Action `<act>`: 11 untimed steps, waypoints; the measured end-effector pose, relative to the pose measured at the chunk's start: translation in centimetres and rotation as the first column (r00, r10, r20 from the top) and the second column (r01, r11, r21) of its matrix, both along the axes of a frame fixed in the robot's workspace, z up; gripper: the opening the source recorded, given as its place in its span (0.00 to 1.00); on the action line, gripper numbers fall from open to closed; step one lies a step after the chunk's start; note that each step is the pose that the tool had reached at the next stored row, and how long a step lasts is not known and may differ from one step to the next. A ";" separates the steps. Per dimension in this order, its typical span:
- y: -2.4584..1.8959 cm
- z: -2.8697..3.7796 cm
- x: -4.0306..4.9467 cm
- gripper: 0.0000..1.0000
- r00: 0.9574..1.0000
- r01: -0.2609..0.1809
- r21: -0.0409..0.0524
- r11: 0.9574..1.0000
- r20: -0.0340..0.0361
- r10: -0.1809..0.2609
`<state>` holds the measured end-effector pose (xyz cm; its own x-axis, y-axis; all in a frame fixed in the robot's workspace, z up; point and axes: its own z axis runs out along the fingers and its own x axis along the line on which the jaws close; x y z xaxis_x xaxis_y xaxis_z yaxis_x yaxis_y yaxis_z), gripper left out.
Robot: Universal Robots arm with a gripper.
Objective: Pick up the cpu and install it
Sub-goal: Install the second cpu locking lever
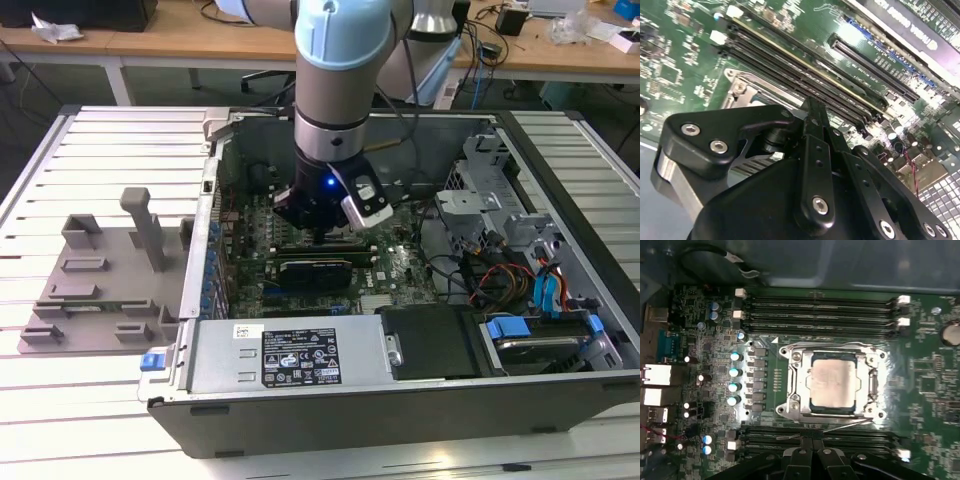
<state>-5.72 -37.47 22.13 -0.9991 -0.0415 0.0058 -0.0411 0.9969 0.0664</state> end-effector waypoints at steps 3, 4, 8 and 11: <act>-0.01 -0.59 -0.85 0.11 1.000 -0.001 0.003 1.000 0.000 0.001; -0.01 -0.67 -1.21 0.11 1.000 -0.002 0.006 1.000 0.000 0.002; 0.03 -1.00 -2.37 0.11 1.000 -0.008 0.024 1.000 0.000 0.008; 0.20 -1.34 -2.43 0.11 1.000 -0.018 0.032 0.999 0.000 0.018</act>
<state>-8.15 -37.27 20.79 -0.9982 -0.0593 0.0045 -0.0586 0.9935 0.0979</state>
